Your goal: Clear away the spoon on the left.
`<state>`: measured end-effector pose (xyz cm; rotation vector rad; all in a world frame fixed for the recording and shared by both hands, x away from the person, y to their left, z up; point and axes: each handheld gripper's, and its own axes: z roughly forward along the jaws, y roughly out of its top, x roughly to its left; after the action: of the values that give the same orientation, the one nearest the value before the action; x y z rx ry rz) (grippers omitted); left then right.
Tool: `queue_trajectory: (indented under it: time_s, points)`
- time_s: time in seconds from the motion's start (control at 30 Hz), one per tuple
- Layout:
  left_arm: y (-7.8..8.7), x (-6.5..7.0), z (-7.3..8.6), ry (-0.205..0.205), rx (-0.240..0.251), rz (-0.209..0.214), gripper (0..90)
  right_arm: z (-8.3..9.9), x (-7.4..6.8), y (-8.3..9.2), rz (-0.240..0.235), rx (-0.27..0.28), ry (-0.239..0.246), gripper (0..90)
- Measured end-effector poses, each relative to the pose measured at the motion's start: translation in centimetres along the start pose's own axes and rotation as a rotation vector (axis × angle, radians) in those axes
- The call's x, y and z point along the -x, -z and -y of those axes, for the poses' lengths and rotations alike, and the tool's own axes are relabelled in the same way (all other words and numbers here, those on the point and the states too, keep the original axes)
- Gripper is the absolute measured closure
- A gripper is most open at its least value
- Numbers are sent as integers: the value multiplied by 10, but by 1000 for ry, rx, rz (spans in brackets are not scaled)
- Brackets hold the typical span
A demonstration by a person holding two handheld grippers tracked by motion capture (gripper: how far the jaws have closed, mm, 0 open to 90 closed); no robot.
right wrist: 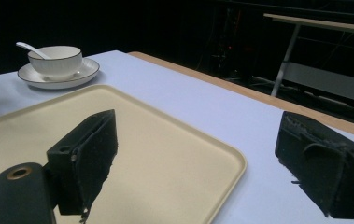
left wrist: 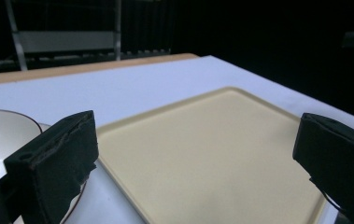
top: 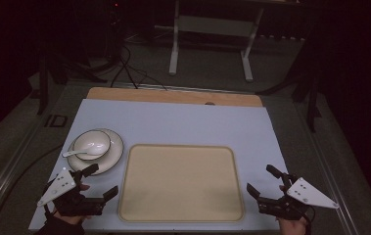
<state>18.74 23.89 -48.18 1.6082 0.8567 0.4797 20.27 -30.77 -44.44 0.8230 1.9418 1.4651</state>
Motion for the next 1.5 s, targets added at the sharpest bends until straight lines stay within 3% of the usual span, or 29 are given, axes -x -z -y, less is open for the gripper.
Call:
queue_trajectory:
  time_s: [0.03,0.17,0.23,0.57,0.8,0.9,1.23,1.5]
  points:
    - [0,1,0,-10,-6,-19,5,0,0,0,-1,-1,4,131]
    - [0,0,0,0,-8,-1,5,0,-2,-1,-19,-3,6,132]
    - [-2,-1,-2,10,-54,27,5,1,-2,-1,-37,-3,15,131]
    - [-12,11,-4,-37,-144,107,6,3,0,-3,-53,-14,2,132]
    - [-11,24,-12,-62,-192,165,16,1,-5,-1,-44,1,36,132]
    - [-10,30,-18,-67,-193,199,35,0,-7,-2,-48,-4,36,131]
    - [-7,36,-38,-100,-220,231,51,0,-9,-3,-53,-1,56,129]
    - [-2,32,-58,-123,-213,227,59,0,-10,-3,-60,-2,59,128]
